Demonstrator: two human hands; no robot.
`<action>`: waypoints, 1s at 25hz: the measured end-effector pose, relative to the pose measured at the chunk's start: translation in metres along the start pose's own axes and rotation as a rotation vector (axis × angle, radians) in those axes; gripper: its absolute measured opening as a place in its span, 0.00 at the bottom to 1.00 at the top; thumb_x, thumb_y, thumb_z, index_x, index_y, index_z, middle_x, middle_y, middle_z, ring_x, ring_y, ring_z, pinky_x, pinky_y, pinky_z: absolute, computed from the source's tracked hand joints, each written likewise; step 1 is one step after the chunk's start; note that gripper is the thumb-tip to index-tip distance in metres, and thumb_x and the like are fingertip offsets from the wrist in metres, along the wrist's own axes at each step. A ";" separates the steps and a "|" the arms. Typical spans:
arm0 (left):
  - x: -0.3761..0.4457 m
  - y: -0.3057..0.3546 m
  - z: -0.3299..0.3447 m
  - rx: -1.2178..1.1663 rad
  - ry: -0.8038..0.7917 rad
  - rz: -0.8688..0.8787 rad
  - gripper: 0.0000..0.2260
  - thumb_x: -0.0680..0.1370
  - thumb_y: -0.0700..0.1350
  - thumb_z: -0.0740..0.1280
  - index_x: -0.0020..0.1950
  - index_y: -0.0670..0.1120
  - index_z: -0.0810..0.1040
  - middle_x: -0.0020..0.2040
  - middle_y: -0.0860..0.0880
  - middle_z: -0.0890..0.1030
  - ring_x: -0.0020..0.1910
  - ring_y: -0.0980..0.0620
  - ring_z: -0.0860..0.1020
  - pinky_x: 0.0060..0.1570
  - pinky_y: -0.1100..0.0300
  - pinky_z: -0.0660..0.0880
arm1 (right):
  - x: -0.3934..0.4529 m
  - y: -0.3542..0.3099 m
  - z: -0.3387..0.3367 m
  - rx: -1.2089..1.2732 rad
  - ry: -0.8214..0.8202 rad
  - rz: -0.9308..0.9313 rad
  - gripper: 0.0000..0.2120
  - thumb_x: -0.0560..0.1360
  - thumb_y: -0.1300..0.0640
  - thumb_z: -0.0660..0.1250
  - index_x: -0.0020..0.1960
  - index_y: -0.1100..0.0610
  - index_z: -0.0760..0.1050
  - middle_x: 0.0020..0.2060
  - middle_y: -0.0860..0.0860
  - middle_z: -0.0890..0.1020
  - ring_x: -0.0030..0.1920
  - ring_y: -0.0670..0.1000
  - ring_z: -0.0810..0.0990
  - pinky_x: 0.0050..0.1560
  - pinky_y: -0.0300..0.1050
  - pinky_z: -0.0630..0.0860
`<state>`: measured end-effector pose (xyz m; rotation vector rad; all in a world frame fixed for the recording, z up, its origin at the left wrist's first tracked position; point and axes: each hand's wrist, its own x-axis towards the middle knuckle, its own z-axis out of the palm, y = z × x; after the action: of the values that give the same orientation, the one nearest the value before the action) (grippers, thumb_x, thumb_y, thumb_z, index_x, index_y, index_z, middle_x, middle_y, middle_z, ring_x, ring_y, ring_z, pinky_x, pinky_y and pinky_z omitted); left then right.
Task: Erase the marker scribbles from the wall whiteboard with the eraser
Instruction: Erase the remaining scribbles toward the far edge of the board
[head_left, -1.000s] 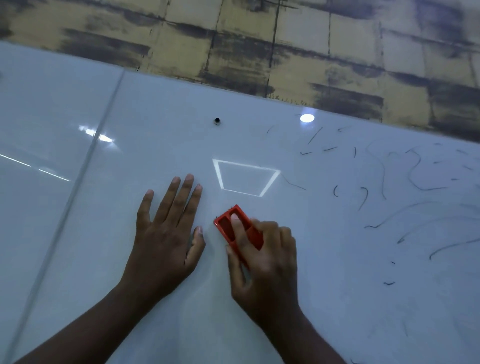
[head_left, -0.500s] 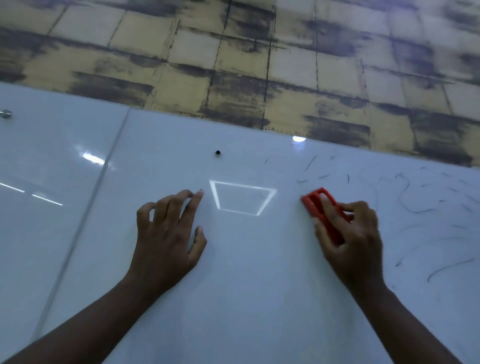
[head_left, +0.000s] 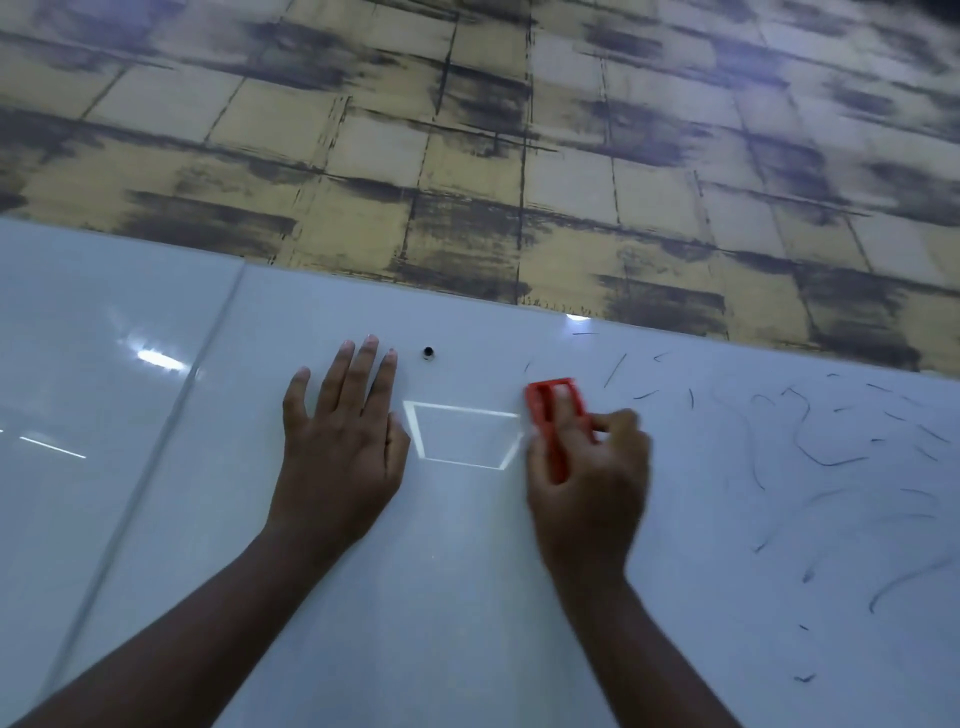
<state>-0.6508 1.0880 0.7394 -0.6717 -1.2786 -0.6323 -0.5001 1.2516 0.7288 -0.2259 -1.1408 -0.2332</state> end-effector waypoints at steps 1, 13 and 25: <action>0.001 0.000 0.000 0.001 -0.001 0.001 0.30 0.83 0.51 0.50 0.82 0.39 0.67 0.83 0.38 0.66 0.83 0.37 0.64 0.78 0.31 0.60 | -0.008 -0.020 0.005 0.029 -0.046 -0.098 0.24 0.78 0.50 0.69 0.72 0.54 0.77 0.50 0.58 0.76 0.48 0.59 0.75 0.46 0.51 0.76; -0.001 -0.001 -0.004 -0.014 -0.025 0.001 0.30 0.83 0.52 0.49 0.82 0.41 0.68 0.83 0.40 0.66 0.83 0.39 0.64 0.79 0.32 0.62 | 0.062 0.022 0.017 -0.080 -0.080 -0.226 0.25 0.79 0.47 0.69 0.74 0.53 0.74 0.51 0.59 0.76 0.48 0.60 0.75 0.45 0.55 0.77; -0.007 0.002 0.000 0.006 0.009 0.005 0.29 0.83 0.49 0.51 0.83 0.41 0.66 0.84 0.40 0.65 0.83 0.39 0.63 0.79 0.32 0.62 | 0.088 0.078 0.006 -0.062 0.085 0.378 0.23 0.82 0.52 0.62 0.75 0.58 0.74 0.54 0.63 0.73 0.54 0.66 0.72 0.57 0.58 0.72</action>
<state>-0.6504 1.0897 0.7326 -0.6665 -1.2700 -0.6262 -0.4472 1.3216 0.8072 -0.4761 -0.9864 0.0569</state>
